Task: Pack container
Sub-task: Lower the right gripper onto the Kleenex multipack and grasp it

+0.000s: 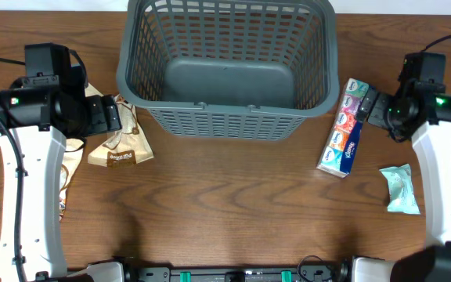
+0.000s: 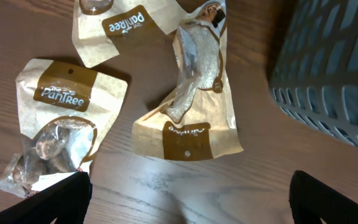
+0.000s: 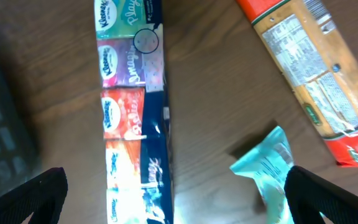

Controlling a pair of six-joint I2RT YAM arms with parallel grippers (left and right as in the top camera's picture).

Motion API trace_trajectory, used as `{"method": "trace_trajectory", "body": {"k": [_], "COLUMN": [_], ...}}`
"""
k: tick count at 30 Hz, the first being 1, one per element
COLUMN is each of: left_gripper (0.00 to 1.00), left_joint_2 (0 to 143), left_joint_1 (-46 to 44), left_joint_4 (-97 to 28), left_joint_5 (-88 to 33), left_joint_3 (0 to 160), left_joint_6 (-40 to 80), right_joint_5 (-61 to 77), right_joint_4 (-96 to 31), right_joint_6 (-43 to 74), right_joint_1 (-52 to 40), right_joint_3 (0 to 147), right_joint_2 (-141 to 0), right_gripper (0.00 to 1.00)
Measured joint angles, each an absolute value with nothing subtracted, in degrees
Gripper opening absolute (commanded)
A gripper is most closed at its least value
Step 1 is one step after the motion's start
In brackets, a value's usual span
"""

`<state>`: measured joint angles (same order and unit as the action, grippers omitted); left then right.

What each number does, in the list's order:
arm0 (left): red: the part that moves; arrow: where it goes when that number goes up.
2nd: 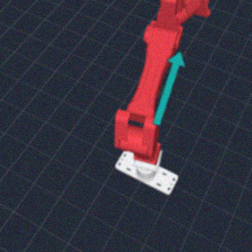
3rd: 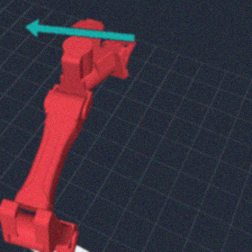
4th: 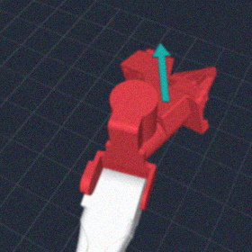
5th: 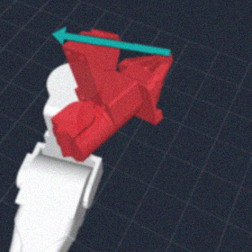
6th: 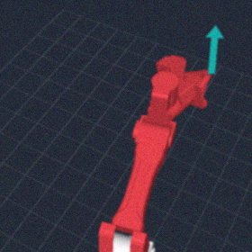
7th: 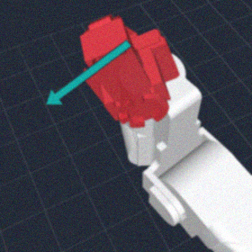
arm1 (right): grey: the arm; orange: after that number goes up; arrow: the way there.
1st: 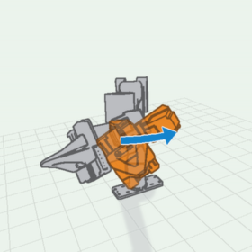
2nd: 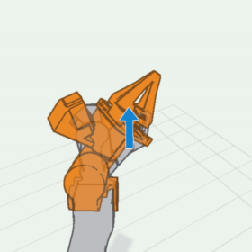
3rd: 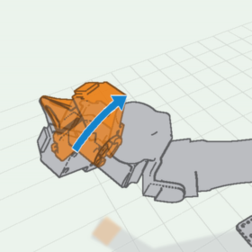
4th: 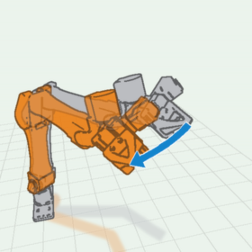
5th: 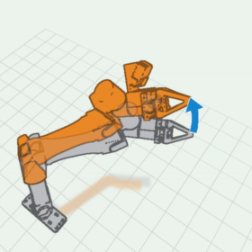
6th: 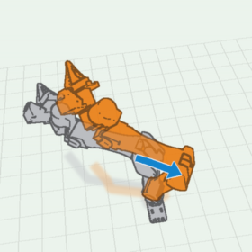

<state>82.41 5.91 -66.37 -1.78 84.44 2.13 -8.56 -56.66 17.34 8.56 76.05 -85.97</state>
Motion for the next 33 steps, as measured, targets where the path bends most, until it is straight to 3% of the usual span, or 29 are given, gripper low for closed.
{"method": "trace_trajectory", "body": {"k": [33], "left_gripper": [0.93], "left_joint_2": [82.41], "left_joint_1": [5.91], "left_joint_4": [-64.2], "left_joint_5": [-1.78], "left_joint_3": [82.08], "left_joint_6": [0.14], "right_joint_5": [-7.51], "right_joint_4": [-40.88], "right_joint_6": [23.75], "right_joint_1": [4.49], "right_joint_3": [76.05], "right_joint_2": [-113.14], "right_gripper": [0.99]}}
